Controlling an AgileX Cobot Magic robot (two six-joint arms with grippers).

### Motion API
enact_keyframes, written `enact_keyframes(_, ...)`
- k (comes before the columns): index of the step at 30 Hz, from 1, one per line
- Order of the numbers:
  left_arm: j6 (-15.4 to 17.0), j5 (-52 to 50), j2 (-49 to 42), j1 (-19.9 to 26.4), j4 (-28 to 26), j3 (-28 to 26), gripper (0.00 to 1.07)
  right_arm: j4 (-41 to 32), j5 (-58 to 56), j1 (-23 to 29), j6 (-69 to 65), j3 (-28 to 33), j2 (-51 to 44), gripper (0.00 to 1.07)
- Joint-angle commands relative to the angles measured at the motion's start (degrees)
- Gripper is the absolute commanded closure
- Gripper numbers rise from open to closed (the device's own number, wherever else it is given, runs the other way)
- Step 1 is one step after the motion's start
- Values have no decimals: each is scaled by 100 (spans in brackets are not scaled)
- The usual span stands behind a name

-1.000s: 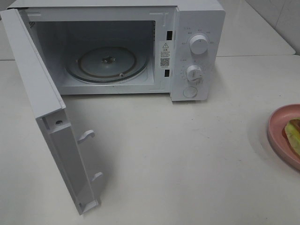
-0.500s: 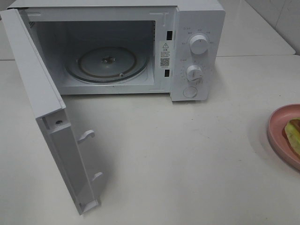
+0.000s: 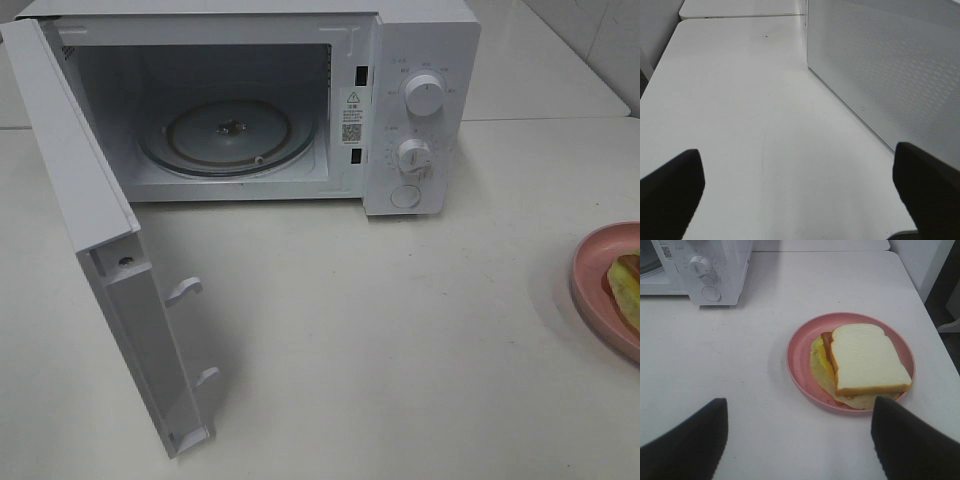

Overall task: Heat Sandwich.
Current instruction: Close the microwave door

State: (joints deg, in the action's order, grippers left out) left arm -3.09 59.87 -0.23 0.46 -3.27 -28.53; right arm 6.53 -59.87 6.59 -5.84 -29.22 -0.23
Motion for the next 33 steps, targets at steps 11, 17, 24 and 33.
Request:
enact_keyframes(11,-6,-619,321,23,-40,-183,12,0,40,-34,34,23,-155,32)
enact_keyframes(17,-6,-1054,951,23,-86,-183,29,0,40,-34,34,23,-155,32)
enact_keyframes(24,-6,-1581,1759,23,-74,-143,59,0,40,-34,34,23,-155,32)
enact_keyframes(33,-29,-2670,2974,23,-63,166,107,0,40,-34,34,23,-155,32)
